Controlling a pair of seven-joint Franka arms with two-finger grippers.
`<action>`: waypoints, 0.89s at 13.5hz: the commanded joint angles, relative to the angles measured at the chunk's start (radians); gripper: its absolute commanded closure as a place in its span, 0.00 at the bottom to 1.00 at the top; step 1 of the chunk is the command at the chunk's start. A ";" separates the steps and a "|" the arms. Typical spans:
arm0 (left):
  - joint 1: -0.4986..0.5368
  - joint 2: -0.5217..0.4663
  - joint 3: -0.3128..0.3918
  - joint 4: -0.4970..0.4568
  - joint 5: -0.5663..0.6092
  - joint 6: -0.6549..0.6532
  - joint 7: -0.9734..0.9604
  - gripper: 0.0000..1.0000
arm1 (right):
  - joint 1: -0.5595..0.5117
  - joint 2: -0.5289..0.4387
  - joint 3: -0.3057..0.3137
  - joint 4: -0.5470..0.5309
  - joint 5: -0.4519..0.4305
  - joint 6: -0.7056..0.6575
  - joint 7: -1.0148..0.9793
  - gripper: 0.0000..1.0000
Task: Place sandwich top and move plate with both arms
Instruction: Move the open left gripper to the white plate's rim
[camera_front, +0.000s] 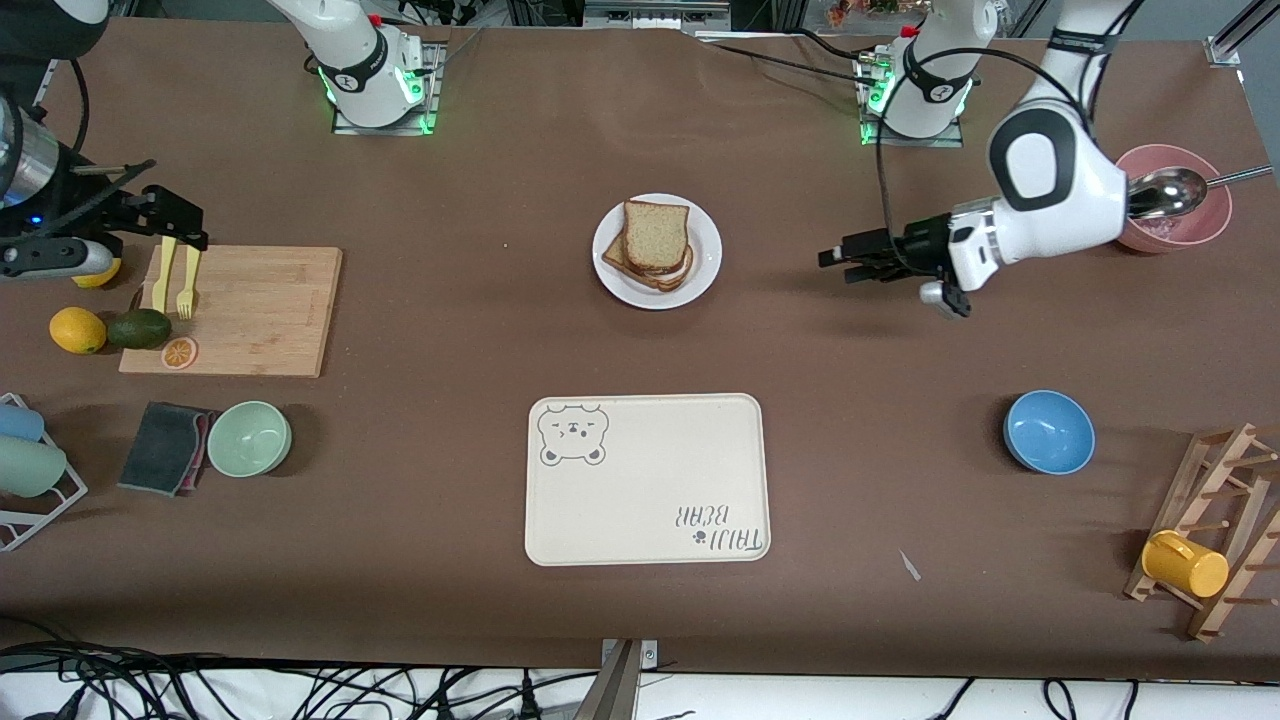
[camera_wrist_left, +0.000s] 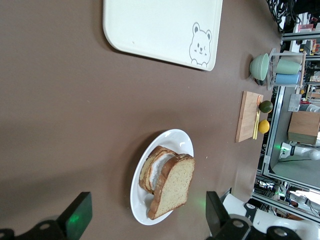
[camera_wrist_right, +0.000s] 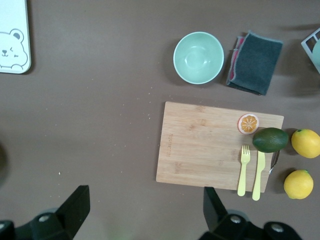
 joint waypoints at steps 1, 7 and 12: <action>0.002 -0.021 -0.083 -0.073 -0.147 0.083 0.111 0.00 | -0.028 -0.019 0.024 -0.004 0.002 0.002 -0.003 0.00; 0.000 0.102 -0.266 -0.121 -0.496 0.297 0.405 0.00 | -0.049 -0.022 0.032 -0.003 0.007 -0.006 0.006 0.00; -0.069 0.248 -0.320 -0.086 -0.747 0.448 0.612 0.00 | -0.049 -0.018 0.029 0.019 0.005 -0.006 0.003 0.00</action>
